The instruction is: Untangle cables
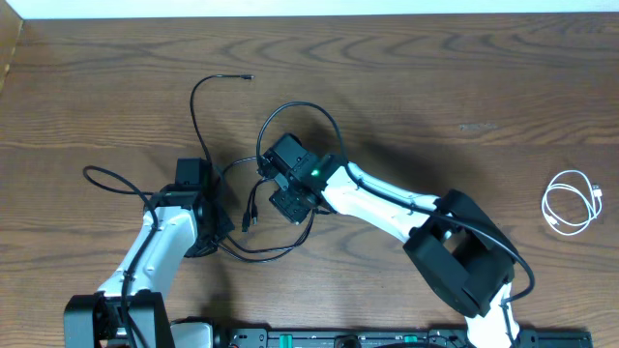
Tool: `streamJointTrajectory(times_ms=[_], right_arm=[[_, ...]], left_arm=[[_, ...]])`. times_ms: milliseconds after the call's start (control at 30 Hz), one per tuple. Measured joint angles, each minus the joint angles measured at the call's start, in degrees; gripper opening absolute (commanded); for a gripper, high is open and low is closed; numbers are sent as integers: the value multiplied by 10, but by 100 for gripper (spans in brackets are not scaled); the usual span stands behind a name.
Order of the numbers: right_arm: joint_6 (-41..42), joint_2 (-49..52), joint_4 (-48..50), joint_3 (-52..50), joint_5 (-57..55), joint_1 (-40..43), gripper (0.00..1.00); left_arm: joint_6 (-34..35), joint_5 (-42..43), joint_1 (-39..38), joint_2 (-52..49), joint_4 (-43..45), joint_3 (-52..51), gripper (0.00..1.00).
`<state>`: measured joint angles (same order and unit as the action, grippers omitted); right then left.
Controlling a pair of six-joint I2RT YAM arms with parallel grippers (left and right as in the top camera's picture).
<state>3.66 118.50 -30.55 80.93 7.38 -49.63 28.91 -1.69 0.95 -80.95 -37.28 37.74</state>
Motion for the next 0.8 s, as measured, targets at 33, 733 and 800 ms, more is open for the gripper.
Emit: streamJointTrajectory(times_ms=[33, 733, 800], right_arm=[[0, 2, 0, 0, 1, 0, 56], [3, 3, 4, 0, 6, -4, 15], [2, 3, 4, 0, 6, -4, 15]], left_arm=[[0, 0, 0, 0, 0, 0, 8], [0, 0, 0, 0, 2, 0, 8], [0, 0, 0, 0, 2, 0, 8]])
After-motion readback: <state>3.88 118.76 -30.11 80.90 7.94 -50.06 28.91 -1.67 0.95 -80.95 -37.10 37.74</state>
